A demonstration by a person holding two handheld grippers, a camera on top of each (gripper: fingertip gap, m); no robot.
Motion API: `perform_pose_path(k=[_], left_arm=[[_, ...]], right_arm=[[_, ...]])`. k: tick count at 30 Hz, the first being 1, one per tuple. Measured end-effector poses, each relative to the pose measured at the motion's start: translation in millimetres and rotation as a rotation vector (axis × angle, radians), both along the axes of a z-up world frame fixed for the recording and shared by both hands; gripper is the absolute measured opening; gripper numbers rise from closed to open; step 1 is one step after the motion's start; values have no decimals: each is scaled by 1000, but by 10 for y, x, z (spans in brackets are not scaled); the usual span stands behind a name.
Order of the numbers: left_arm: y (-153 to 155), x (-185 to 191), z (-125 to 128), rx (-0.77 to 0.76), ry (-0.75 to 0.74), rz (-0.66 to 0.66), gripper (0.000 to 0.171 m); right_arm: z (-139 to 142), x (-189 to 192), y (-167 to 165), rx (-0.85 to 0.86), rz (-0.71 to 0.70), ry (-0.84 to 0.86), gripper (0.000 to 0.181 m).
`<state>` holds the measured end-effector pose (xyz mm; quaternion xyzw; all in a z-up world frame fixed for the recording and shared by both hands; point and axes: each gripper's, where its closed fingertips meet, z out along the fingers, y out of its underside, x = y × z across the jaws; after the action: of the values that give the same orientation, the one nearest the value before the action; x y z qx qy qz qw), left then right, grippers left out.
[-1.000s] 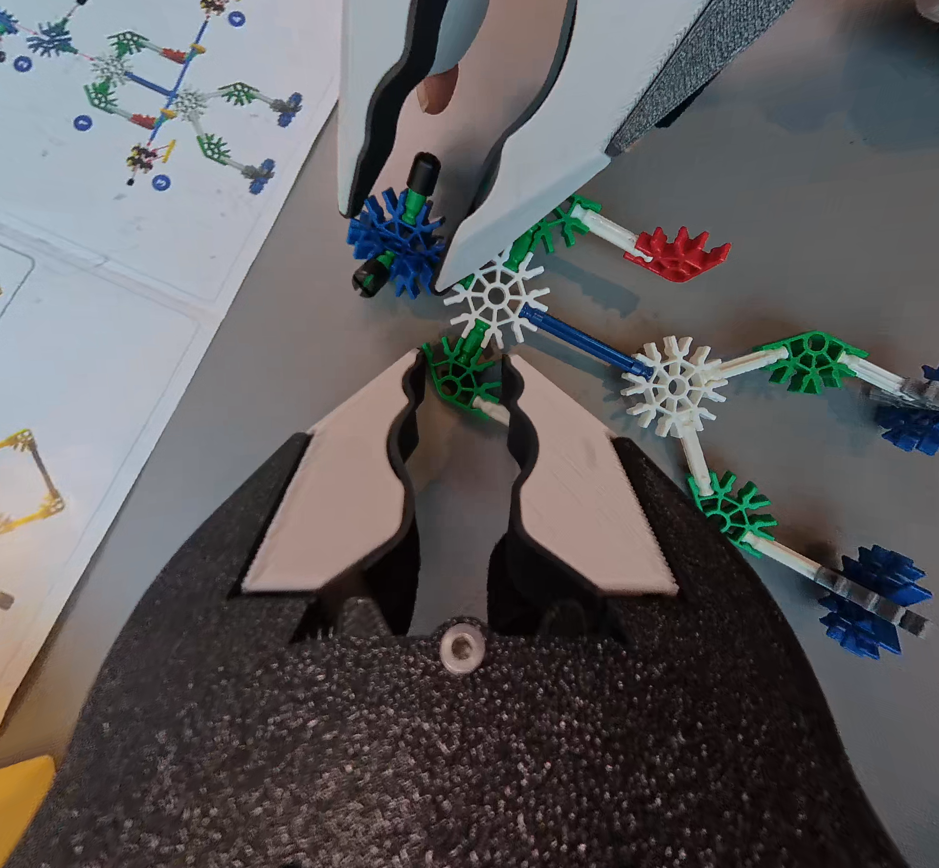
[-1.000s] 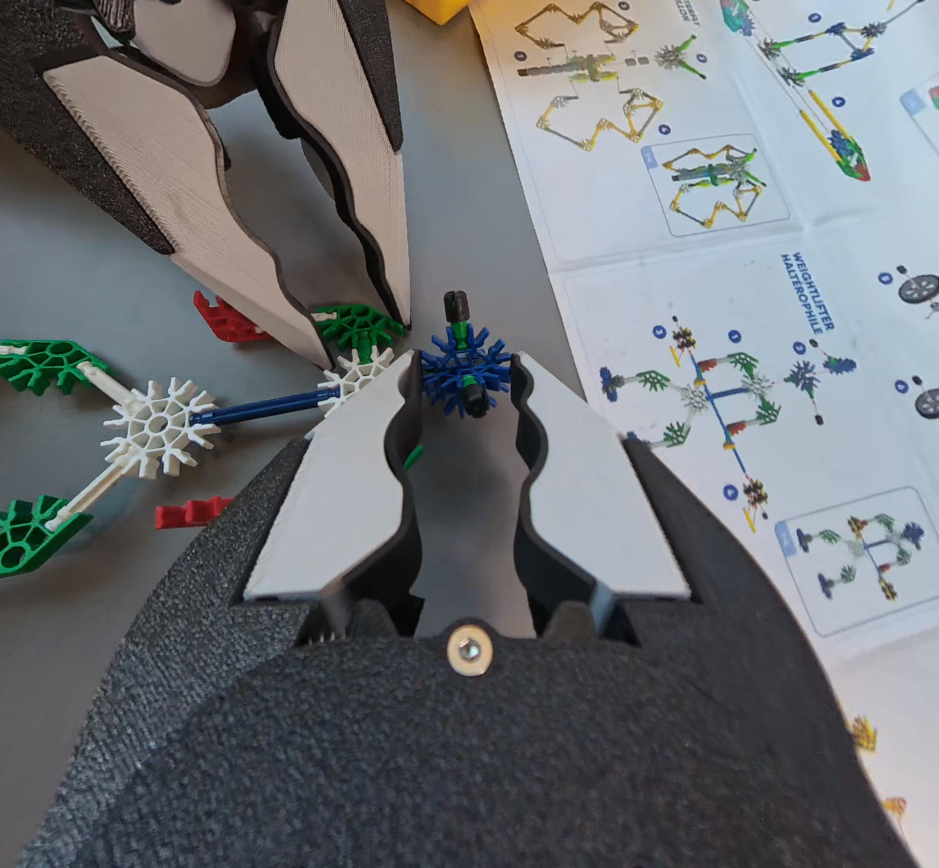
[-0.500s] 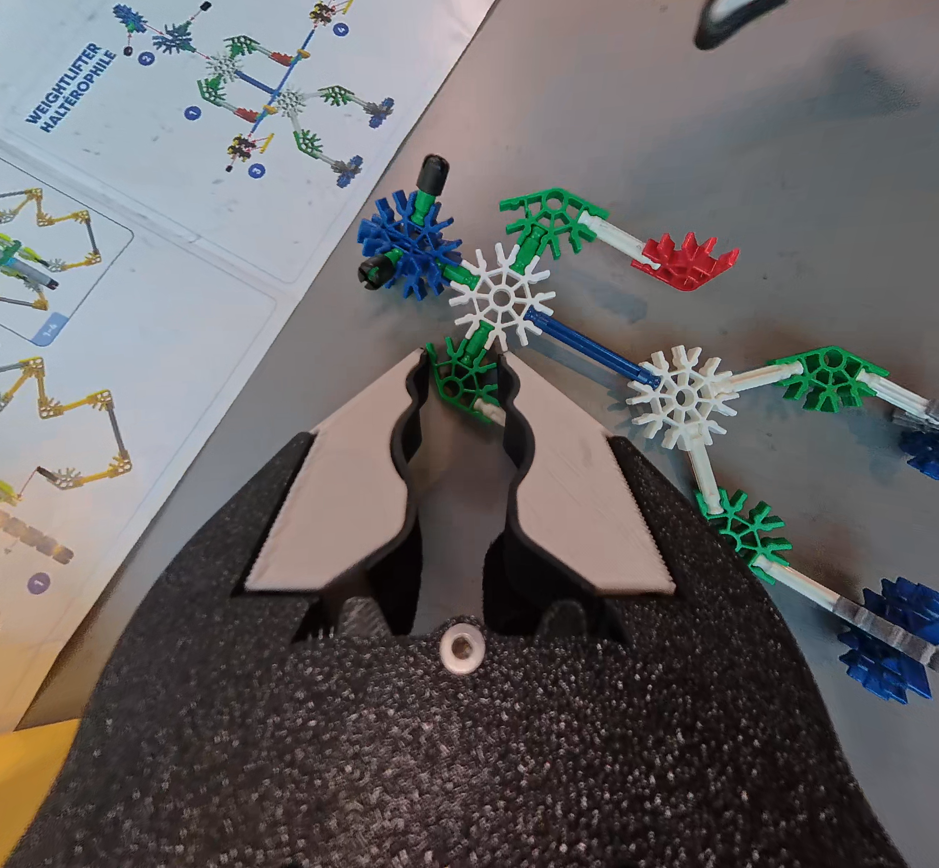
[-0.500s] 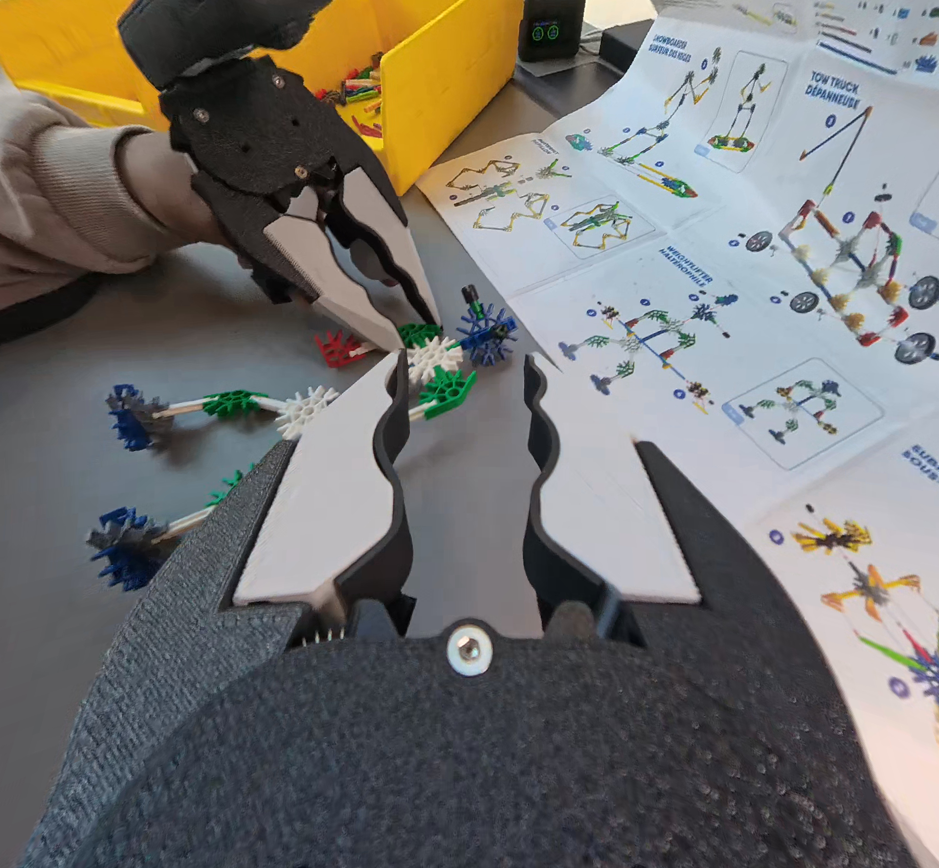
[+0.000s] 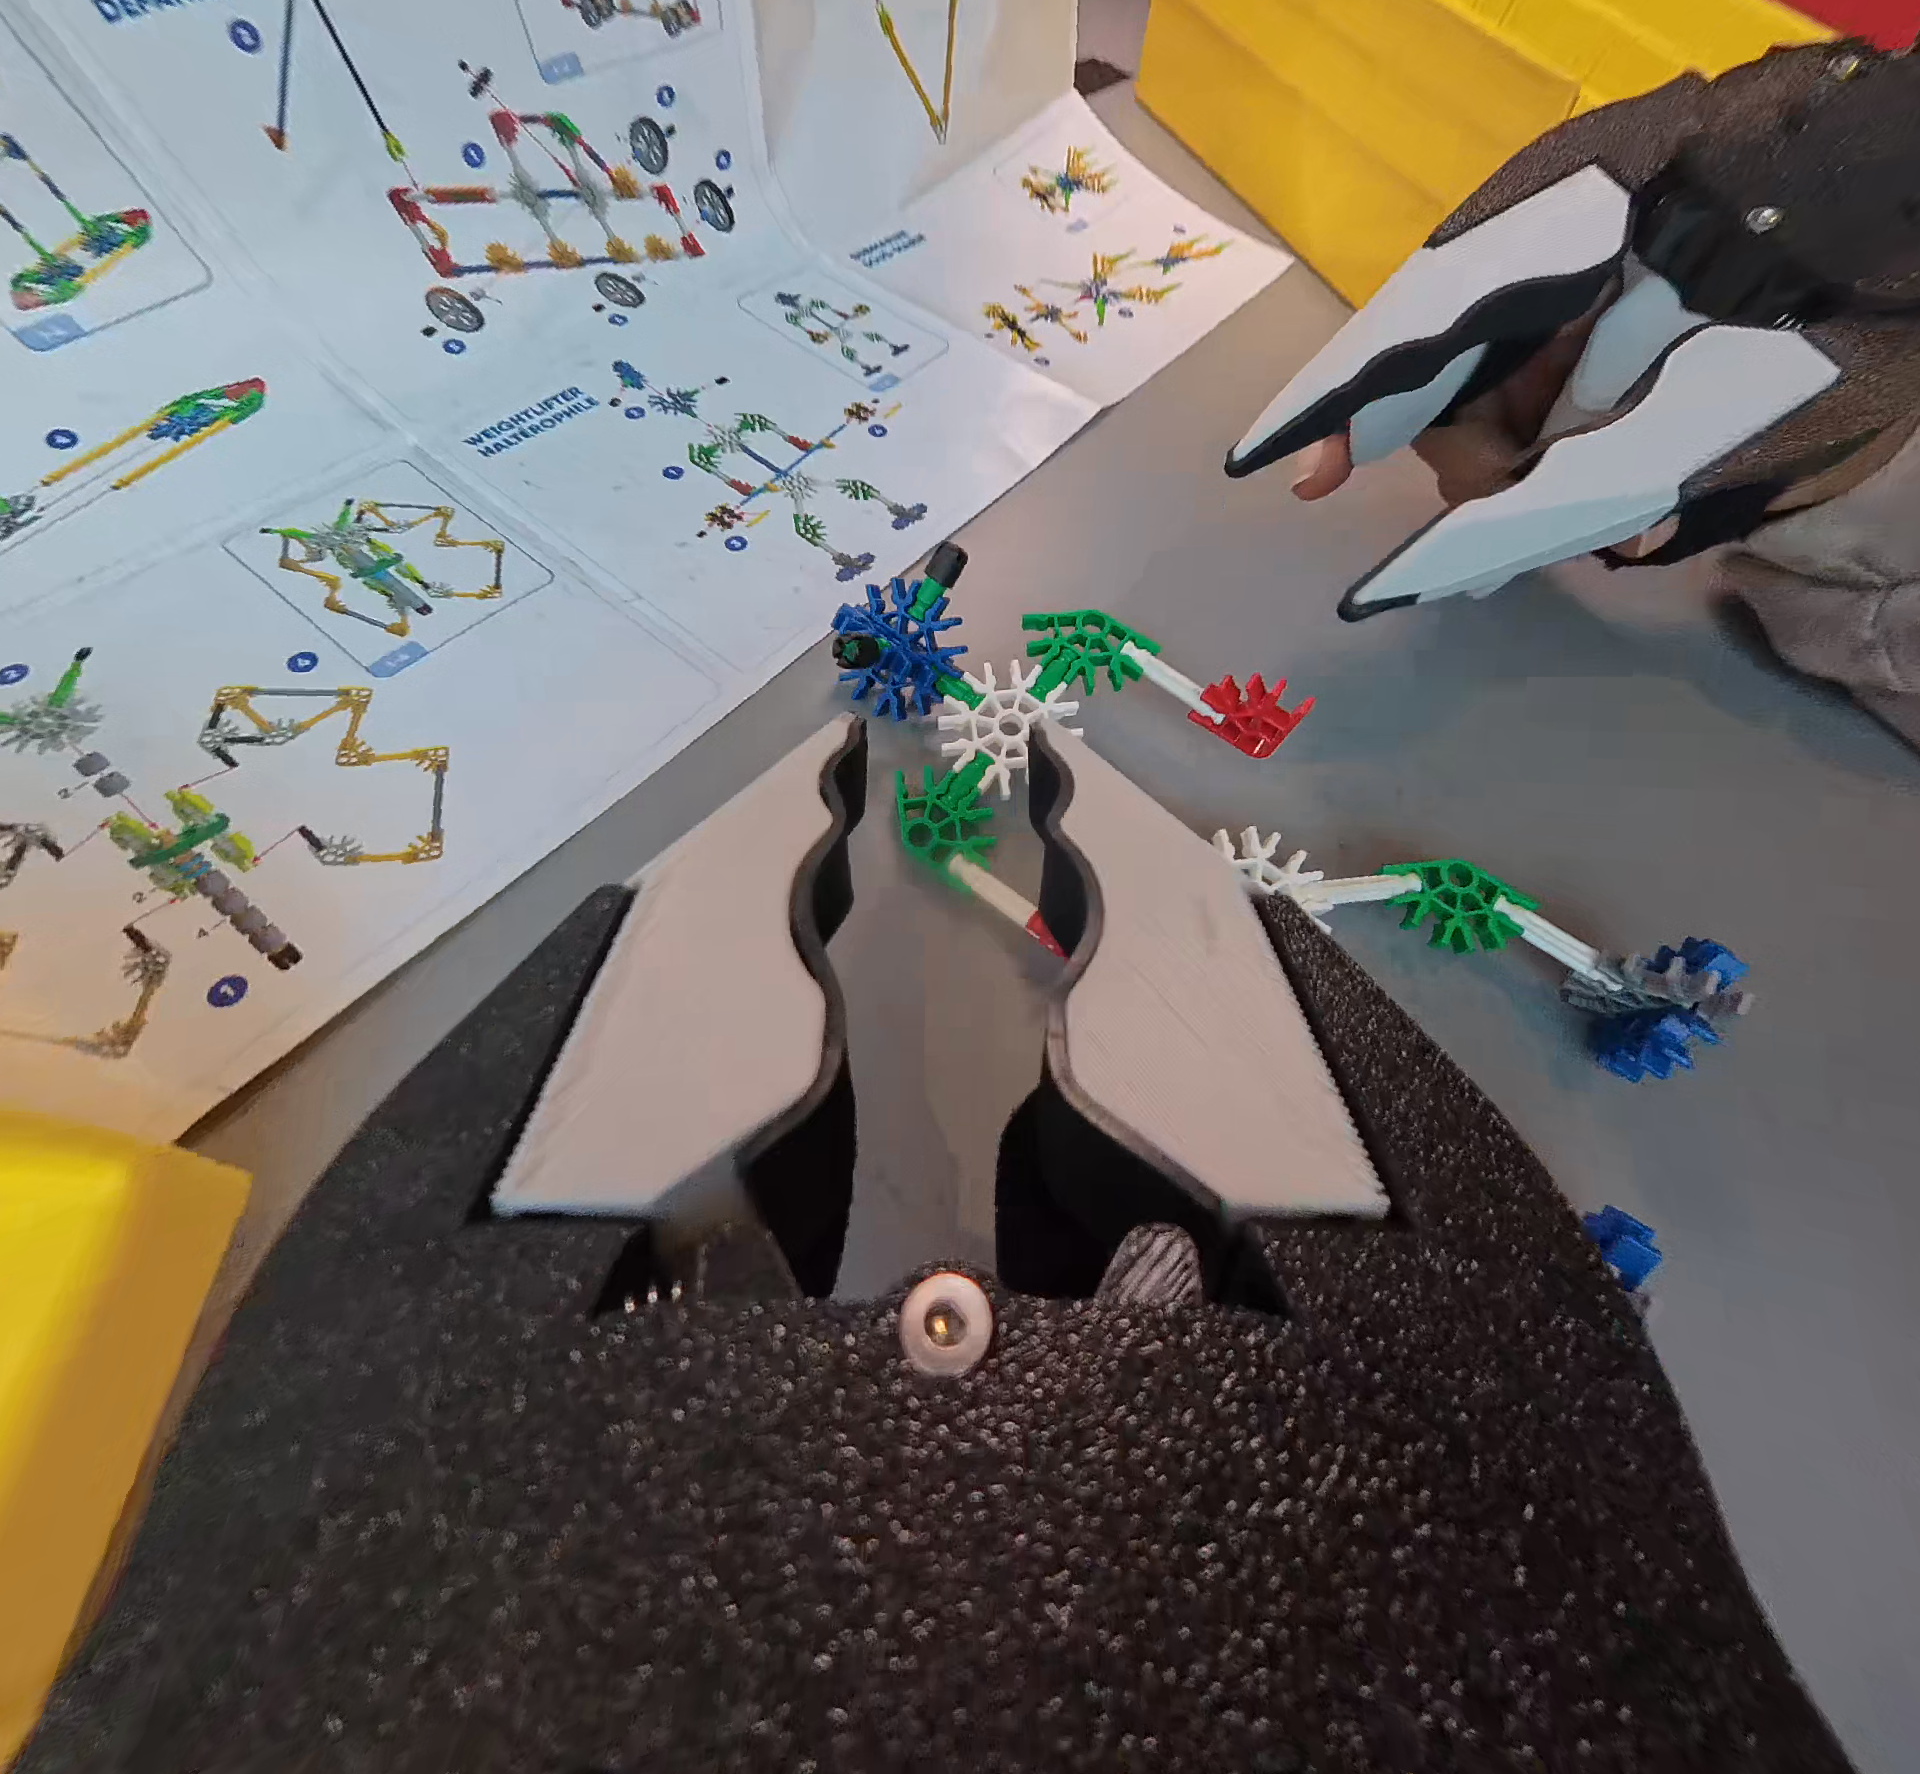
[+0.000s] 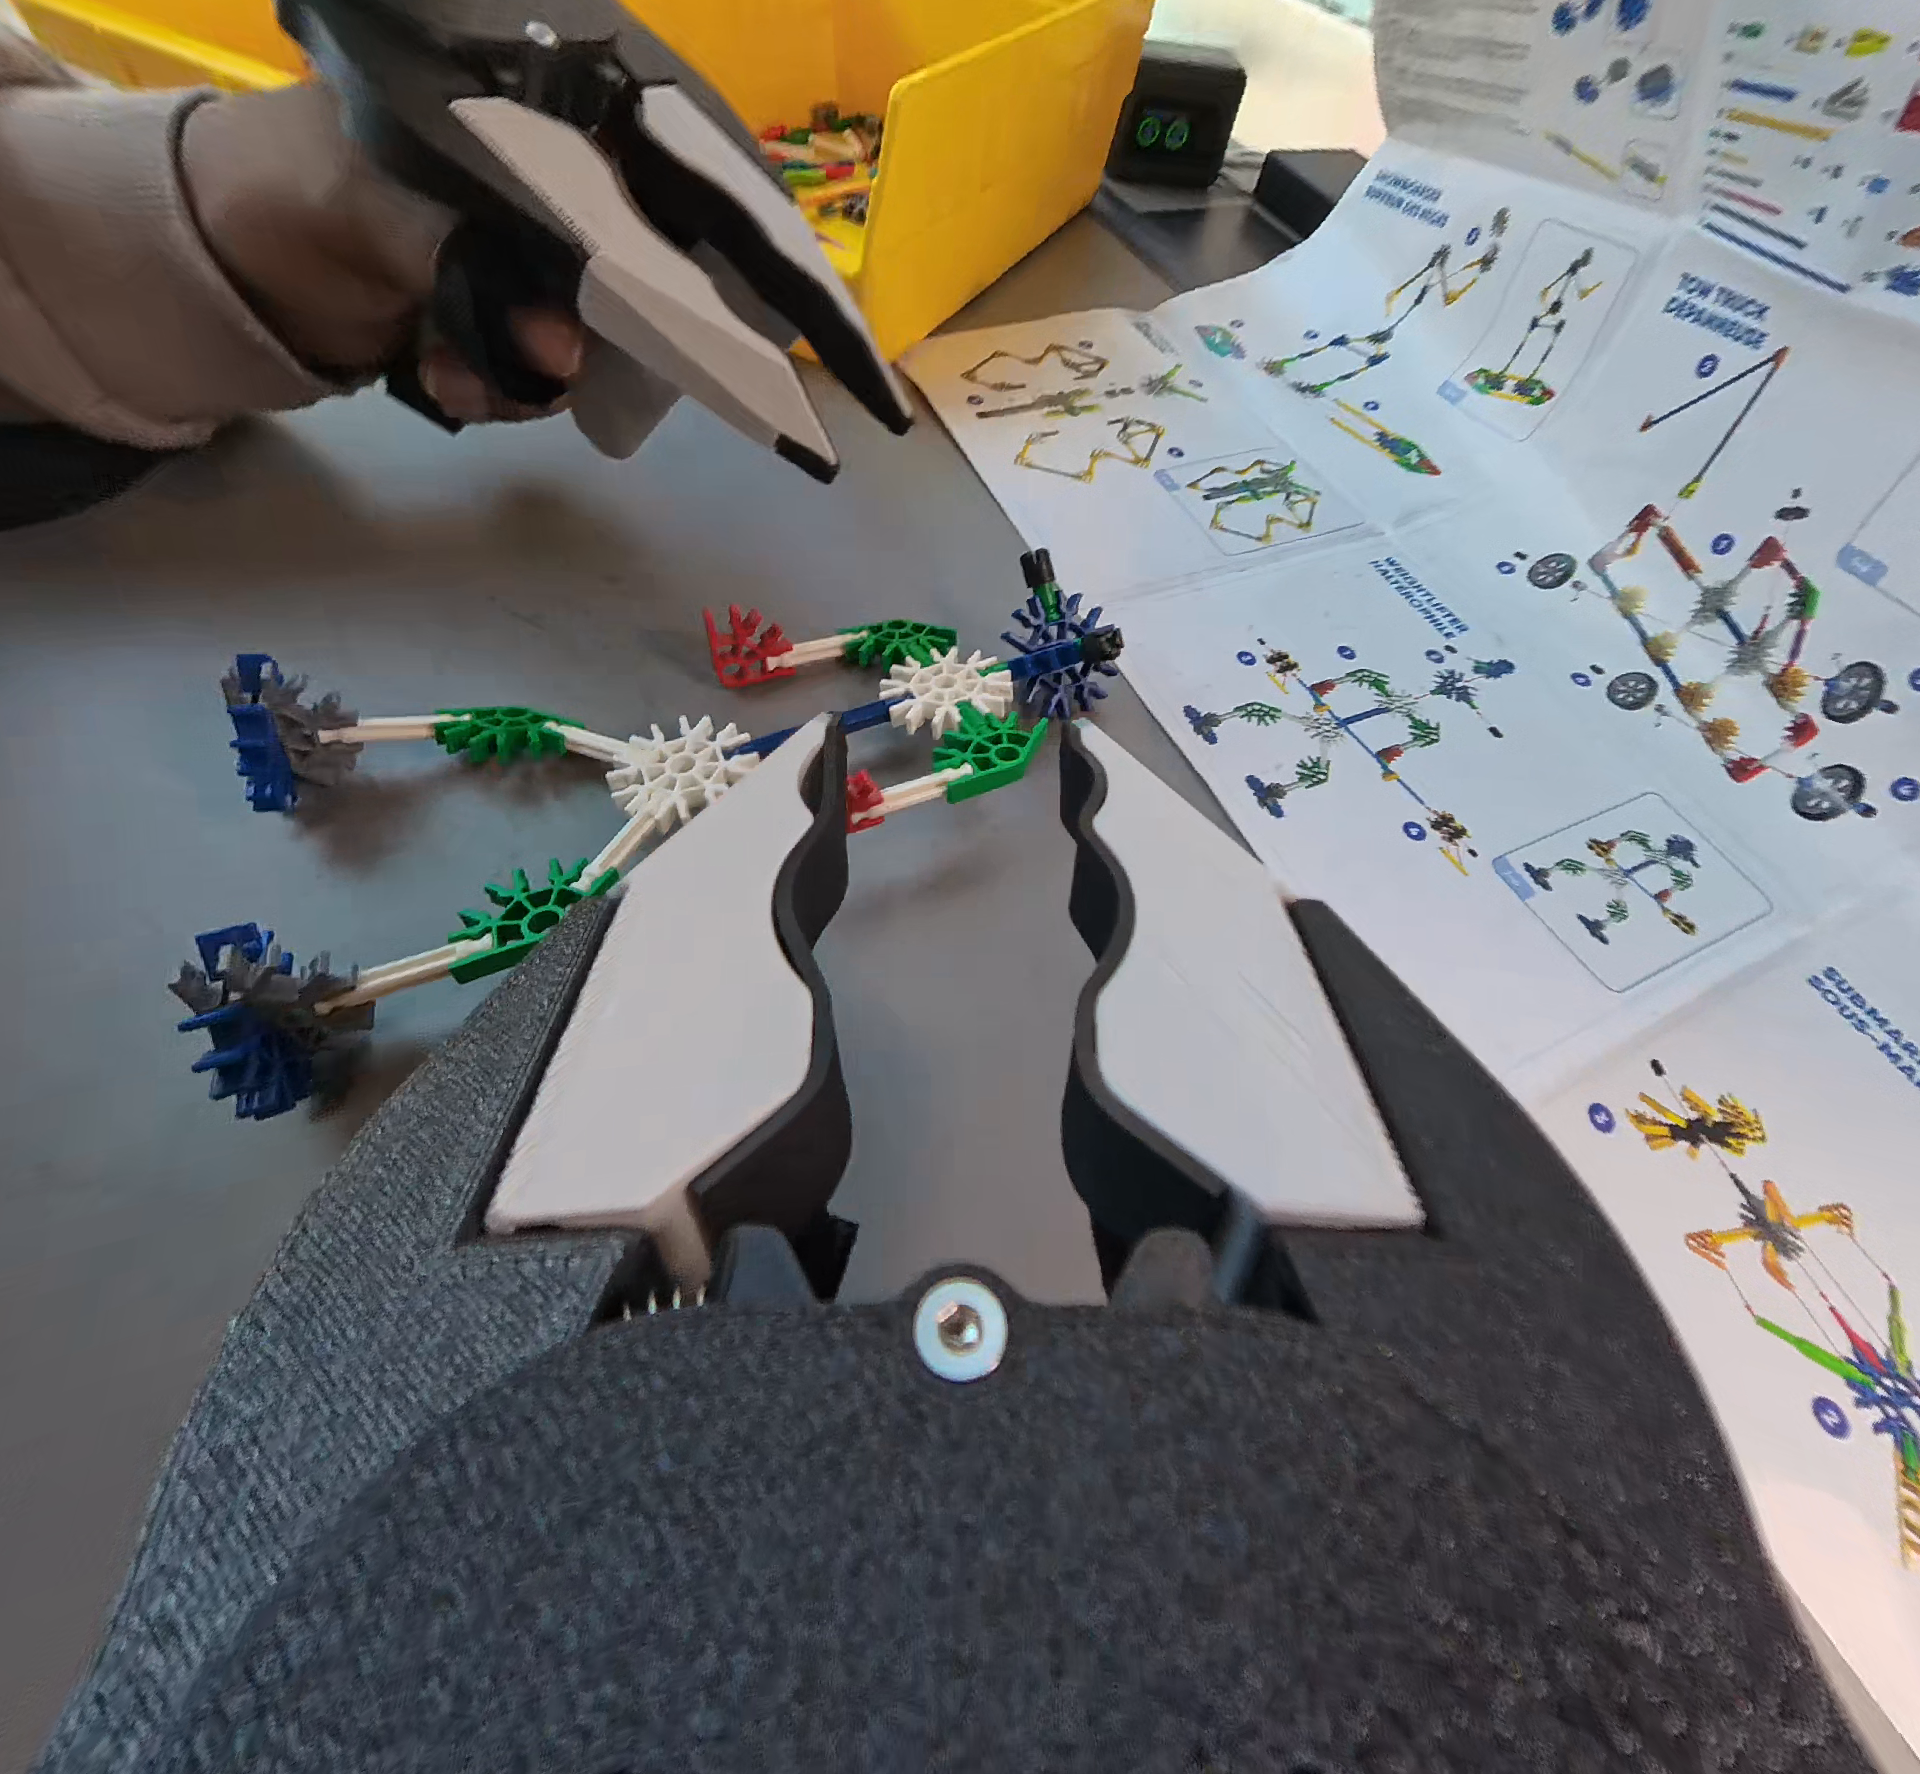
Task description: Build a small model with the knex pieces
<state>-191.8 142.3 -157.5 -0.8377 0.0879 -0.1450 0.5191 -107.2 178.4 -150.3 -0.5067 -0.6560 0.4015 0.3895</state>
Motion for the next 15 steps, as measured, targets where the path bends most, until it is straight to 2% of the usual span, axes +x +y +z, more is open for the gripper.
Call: perform_pose_path(k=[3, 7, 15], left_arm=[[-128, -23, 63, 54, -45, 39, 32], [-128, -33, 111, 90, -55, 45, 38], [-121, -76, 107, 96, -43, 52, 45]], right_arm=[[123, -8, 115, -12, -60, 79, 39], [233, -6, 250, -10, -131, 154, 41], [308, 23, 459, -52, -226, 202, 63]])
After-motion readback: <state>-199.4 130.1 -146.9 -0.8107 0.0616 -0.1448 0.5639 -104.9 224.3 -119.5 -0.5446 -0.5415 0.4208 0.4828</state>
